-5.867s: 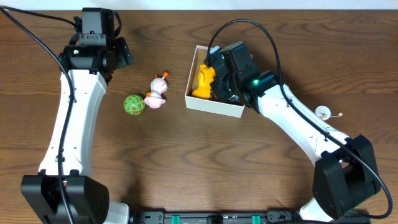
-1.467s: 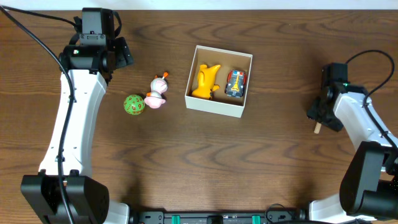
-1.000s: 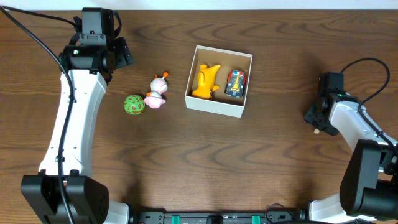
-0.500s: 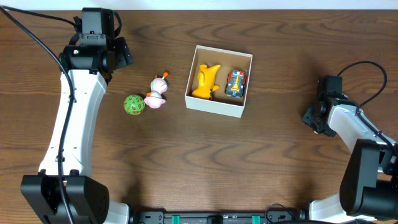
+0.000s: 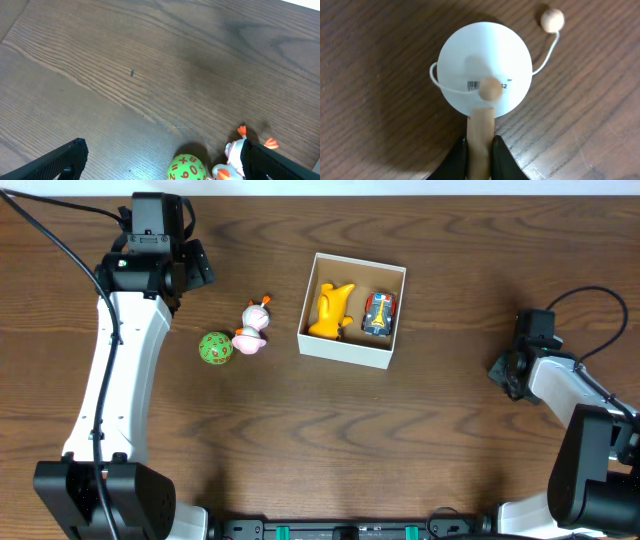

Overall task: Pack container
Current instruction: 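Grasp the wooden handle of the blue cup-and-ball toy with the right gripper, then carry the cup-and-ball toy over the box with the right gripper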

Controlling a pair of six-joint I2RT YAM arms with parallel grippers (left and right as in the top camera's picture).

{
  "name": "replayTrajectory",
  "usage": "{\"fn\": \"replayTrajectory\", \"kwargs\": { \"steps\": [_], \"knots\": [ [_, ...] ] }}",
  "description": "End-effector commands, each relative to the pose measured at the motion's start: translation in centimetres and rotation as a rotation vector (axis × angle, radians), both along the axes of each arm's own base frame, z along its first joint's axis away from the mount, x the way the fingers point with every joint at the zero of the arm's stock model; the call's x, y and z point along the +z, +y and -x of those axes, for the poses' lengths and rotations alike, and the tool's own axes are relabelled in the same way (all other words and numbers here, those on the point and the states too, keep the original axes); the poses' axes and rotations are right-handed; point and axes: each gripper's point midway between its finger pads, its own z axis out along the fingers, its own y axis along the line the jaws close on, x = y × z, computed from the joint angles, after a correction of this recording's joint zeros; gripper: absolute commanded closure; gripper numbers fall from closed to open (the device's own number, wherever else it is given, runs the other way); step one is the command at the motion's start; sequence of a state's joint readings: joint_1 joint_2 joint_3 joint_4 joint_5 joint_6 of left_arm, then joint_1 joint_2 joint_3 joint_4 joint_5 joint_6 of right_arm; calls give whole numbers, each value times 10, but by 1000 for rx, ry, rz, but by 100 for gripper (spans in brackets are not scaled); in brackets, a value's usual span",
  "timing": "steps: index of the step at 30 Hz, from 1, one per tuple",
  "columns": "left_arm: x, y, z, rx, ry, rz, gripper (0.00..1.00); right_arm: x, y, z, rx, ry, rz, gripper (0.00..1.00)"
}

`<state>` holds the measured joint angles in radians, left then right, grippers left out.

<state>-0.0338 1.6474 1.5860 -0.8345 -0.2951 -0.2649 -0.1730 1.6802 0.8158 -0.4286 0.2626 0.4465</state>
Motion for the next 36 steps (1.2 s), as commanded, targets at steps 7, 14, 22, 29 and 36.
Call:
{"fn": "replayTrajectory", "kwargs": {
  "steps": [7,14,22,29,36],
  "knots": [
    [0,3,1,8,2,-9,2,20,23,-22,244,-13,17,99],
    [0,3,1,8,2,-9,2,120,117,-96,691,-316,-60,99],
    [0,3,1,8,2,-9,2,204,231,-112,1240,-549,-40,99],
    [0,3,1,8,2,-9,2,189,301,-74,1694,-514,28,99],
    [0,3,1,8,2,-9,2,161,326,-59,1862,-440,45,99]
  ]
}}
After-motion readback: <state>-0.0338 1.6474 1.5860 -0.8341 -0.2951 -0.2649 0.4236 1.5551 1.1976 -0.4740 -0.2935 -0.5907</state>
